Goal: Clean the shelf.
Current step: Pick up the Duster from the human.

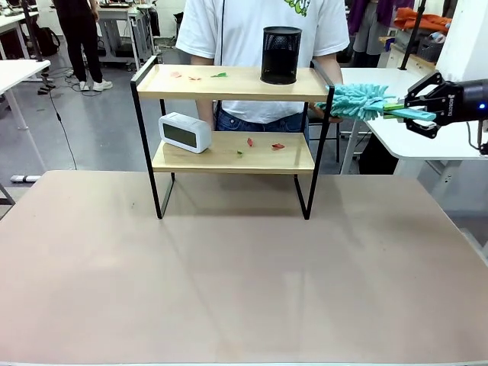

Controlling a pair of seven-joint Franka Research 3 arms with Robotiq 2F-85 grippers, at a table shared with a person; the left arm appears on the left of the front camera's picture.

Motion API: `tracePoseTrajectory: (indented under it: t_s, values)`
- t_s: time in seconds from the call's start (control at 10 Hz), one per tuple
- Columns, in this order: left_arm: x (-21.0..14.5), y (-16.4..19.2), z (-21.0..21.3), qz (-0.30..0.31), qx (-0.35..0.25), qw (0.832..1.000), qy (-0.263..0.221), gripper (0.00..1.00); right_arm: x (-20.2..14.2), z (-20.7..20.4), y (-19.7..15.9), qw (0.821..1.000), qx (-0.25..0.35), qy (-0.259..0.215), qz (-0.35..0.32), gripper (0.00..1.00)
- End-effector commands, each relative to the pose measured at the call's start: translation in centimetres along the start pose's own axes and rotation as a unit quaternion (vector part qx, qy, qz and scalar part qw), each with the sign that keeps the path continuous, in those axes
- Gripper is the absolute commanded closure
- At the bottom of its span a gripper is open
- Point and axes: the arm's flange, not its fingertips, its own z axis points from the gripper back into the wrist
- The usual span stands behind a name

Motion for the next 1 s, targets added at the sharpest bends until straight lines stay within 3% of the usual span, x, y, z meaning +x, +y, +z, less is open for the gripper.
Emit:
tracePoseTrajectory:
  t_s: [0.0, 0.2, 0.4, 0.5, 0.6, 0.7, 0.8, 0.9]
  values:
    - [0.1, 0.0, 0.0, -0.010, -0.010, 1.000, -0.004, 0.00, -4.3, 2.9, 1.4, 0.996, -0.034, -0.002, 0.081, 1.00]
    - [0.1, 0.0, 0.0, -0.010, -0.010, 1.000, -0.004, 0.00, -12.0, 9.3, 2.5, 0.982, -0.081, -0.006, 0.168, 1.00]
    - [0.1, 0.0, 0.0, -0.010, -0.010, 1.000, -0.004, 0.00, -17.5, 15.7, 1.2, 0.973, -0.102, -0.031, 0.205, 1.00]
    - [0.1, 0.0, 0.0, -0.010, -0.010, 1.000, -0.004, 0.00, -19.8, 18.5, -0.1, 0.972, -0.098, -0.011, 0.211, 1.00]
    - [0.1, 0.0, 0.0, -0.010, -0.010, 1.000, -0.004, 0.00, -21.6, 21.5, -2.2, 0.972, -0.096, 0.036, 0.213, 1.00]
    - [0.1, 0.0, 0.0, -0.010, -0.010, 1.000, -0.004, 0.00, -22.3, 23.9, -4.3, 0.973, -0.100, 0.037, 0.206, 1.00]
    - [0.1, 0.0, 0.0, -0.010, -0.010, 1.000, -0.004, 0.00, -22.8, 25.5, -6.1, 0.972, -0.081, 0.067, 0.212, 1.00]
    - [0.1, 0.0, 0.0, -0.010, -0.010, 1.000, -0.004, 0.00, -22.9, 26.1, -7.7, 0.974, -0.098, 0.056, 0.197, 1.00]
